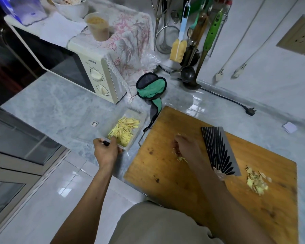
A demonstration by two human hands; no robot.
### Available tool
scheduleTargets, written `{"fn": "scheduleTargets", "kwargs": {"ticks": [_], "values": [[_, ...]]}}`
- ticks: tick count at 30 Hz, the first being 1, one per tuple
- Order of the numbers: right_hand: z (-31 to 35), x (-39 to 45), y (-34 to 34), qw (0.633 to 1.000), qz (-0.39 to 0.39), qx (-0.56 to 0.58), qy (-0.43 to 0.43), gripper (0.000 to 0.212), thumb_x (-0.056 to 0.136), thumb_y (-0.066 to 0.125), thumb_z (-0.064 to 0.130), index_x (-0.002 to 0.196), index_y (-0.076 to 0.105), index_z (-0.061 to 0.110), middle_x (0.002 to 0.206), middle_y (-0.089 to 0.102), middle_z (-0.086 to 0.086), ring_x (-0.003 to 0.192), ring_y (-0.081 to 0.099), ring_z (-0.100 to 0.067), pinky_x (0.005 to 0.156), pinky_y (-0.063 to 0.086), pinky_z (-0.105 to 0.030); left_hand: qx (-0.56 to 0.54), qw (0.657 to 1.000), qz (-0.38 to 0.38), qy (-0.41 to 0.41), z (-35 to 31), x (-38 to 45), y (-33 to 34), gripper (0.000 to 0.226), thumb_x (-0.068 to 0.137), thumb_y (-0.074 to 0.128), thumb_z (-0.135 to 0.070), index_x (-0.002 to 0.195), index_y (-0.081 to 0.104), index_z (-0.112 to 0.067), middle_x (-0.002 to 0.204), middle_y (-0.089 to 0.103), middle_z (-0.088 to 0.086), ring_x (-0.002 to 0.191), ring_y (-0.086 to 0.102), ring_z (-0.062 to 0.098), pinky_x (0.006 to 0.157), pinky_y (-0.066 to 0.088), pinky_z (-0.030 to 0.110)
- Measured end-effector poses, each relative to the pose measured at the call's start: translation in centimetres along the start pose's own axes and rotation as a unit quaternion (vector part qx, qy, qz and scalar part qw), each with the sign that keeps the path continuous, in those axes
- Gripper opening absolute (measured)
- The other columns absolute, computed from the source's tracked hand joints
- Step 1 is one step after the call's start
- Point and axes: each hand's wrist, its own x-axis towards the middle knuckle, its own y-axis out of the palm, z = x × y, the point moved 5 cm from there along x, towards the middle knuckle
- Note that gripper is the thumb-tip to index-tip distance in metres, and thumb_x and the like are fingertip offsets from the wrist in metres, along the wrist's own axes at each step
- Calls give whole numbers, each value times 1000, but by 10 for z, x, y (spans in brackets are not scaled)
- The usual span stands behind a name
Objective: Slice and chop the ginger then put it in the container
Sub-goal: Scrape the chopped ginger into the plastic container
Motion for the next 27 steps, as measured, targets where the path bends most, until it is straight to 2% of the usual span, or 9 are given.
{"fn": "scheduleTargets", "kwargs": {"ticks": [3,6,8,12,16,19,22,25,27], "values": [[-5,-3,-2,1000,-9,-16,-12,37,105,50,33,92,70,4,75,67,-5,66,61,-15,70,53,-34,-34,998,52,-31,7,1,2,42,85,70,-48,95,45,-16,76,69,13,66,68,27,65,58,38],[-9,-5,-1,1000,-13,-22,-18,36,105,50,31,91,69,4,75,66,-5,65,60,-13,68,53,-31,-77,990,89,-82,18,-2,-1,40,88,68,-50,93,48,-16,75,69,16,60,65,26,61,60,37],[-9,-6,-1,999,-14,-24,-20,35,105,50,31,93,69,5,77,67,-5,65,60,-13,68,53,-31,-47,994,66,-77,19,-7,-7,45,84,68,-56,91,50,-16,81,68,13,69,65,24,69,58,40],[-12,-13,-14,998,-17,-35,-49,28,104,52,32,93,67,12,78,69,-5,64,61,-12,64,52,-26,-6,999,-24,37,0,-32,-26,35,90,66,-40,78,52,-11,71,56,-3,66,53,9,72,42,27],[-25,-32,-50,979,-104,-119,-126,22,102,57,30,90,64,13,76,64,1,68,60,-12,62,43,-26,22,979,122,163,-16,-67,4,20,91,59,-10,73,57,-3,67,56,-5,62,53,-2,68,42,18],[-47,-48,-82,960,-170,-186,-124,16,100,61,27,92,59,13,80,59,4,73,57,-12,58,40,-26,34,952,218,212,-23,-91,42,15,93,59,-11,81,68,-8,79,69,-5,78,62,0,68,45,7],[-78,-64,-113,934,-228,-259,-90,21,97,64,31,93,57,11,85,58,-2,78,59,-23,56,38,-32,65,927,261,260,-22,-113,80,14,93,60,-16,87,72,-15,86,71,-5,81,62,3,70,47,13],[-108,-74,-124,914,-196,-352,-52,40,93,69,40,113,55,8,112,53,-11,100,56,-31,68,45,-37,78,906,276,312,-19,-130,109,13,92,63,-11,89,72,-19,90,70,-7,87,63,8,79,49,20],[-127,-74,-123,923,-156,-351,-15,57,89,74,42,129,49,9,127,48,-12,114,52,-31,83,49,-40,94,895,274,341,-17,-139,123,9,90,66,-12,95,72,-15,98,68,-6,95,62,12,87,43,15]]}}
